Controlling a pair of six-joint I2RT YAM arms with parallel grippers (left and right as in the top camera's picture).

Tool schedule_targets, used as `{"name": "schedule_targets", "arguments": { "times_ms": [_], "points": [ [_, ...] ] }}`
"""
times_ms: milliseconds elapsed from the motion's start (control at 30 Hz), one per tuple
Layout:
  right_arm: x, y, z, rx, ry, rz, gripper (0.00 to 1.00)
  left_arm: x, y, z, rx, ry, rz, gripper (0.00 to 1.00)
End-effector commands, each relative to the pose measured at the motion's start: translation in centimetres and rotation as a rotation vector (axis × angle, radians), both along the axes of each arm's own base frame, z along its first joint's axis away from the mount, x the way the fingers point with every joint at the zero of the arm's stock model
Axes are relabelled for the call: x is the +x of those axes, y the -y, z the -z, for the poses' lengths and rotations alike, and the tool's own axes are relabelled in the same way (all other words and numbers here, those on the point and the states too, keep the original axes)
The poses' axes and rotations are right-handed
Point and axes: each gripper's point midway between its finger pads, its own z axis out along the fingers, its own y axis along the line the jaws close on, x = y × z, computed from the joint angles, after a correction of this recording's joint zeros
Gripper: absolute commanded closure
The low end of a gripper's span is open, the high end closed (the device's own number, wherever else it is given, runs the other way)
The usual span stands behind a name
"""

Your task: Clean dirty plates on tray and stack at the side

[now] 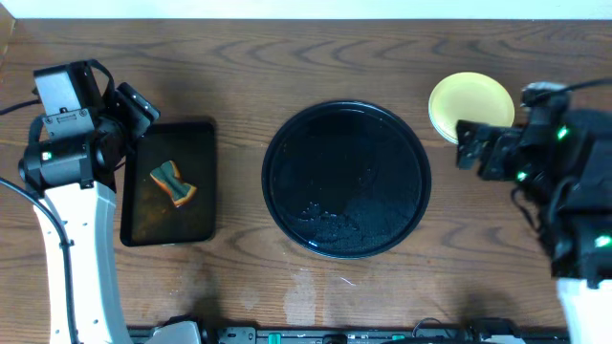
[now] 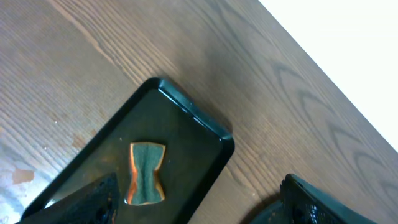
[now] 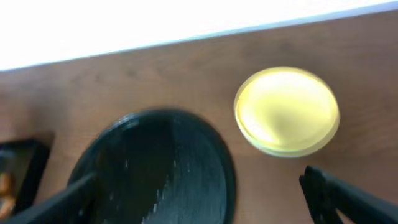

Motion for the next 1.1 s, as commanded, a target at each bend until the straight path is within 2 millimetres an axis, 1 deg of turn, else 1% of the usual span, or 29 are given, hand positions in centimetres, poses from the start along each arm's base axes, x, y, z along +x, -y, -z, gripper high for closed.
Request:
{"name": "schedule_targets", "arguments": {
  "times_ms": [0,133,233,367,567,733,833,1067],
  "points": [
    [-0.7,-0.9,2.8,-0.087,0.078,-0.047,0.01,0.0,-0.1,0.1,0.006,-0.006,0.002,0.16],
    [-1.3,-0.8,4.2,-0.090,0.217,-0.027,0.01,0.0,-0.1,0.1,0.006,-0.007,0.002,0.16],
    [-2.5,-0.4,5.6,-0.087,0.309,-0.011,0.01,0.0,-0.1,0.1,0.006,-0.007,0.002,0.16],
    [-4.0,0.3,7.9,-0.081,0.386,0.010,0.01,0.0,-0.1,0.1,0.006,-0.007,0.002,0.16],
    [-5.2,1.3,10.9,-0.081,0.476,0.050,0.01,0.0,-0.1,0.1,0.006,-0.007,0.002,0.16],
    [-5.4,2.1,11.6,-0.085,0.566,0.095,0.01,0.0,-0.1,0.1,0.006,-0.007,0.002,0.16],
    [-5.5,2.5,11.9,-0.088,0.587,0.117,0.01,0.0,-0.1,0.1,0.006,-0.007,0.002,0.16],
    [-5.9,3.1,11.0,-0.105,0.628,0.150,0.01,0.0,-0.1,0.1,0.006,-0.006,0.002,0.16]
  ]
}}
